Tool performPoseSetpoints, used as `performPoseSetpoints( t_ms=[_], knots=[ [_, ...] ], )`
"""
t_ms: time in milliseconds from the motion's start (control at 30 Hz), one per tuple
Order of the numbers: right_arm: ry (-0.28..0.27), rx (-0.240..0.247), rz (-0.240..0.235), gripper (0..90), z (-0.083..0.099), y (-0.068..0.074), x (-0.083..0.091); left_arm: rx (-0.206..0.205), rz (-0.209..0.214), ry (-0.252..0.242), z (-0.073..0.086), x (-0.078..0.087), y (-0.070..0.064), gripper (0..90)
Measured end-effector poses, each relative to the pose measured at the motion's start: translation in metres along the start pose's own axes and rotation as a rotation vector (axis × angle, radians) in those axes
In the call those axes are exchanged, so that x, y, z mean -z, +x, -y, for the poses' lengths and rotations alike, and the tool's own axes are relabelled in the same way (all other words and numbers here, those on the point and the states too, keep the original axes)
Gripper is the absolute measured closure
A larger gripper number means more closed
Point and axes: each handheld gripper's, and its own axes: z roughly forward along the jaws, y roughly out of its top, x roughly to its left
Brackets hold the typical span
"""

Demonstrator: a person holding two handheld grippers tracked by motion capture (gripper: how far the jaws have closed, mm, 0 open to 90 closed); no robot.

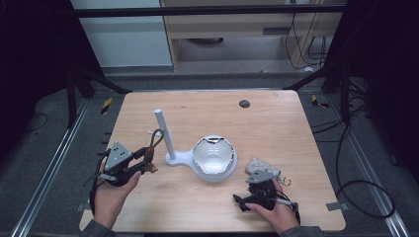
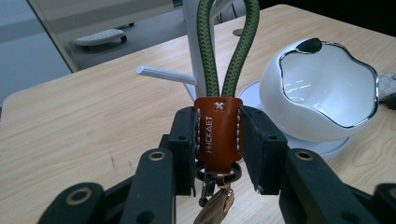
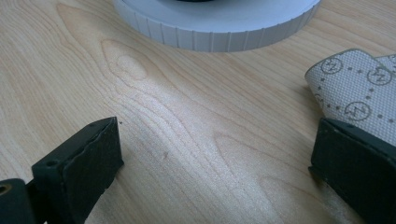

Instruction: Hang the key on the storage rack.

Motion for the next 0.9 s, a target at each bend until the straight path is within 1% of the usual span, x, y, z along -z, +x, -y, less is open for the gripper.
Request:
performPoseSetpoints(
  t_ms=[367, 900],
  knots=[
    [0.001, -0.002, 0.002, 1.9, 0.000, 0.000, 0.000, 0.016, -0.007, 0.035, 0.001, -0.019, 0.003, 65.6],
    [0.001, 0.000, 0.002, 1.9, 0.000, 0.000, 0.000, 0.026, -0.008, 0.050, 0.001, -0.027, 0.002, 65.6]
  ],
)
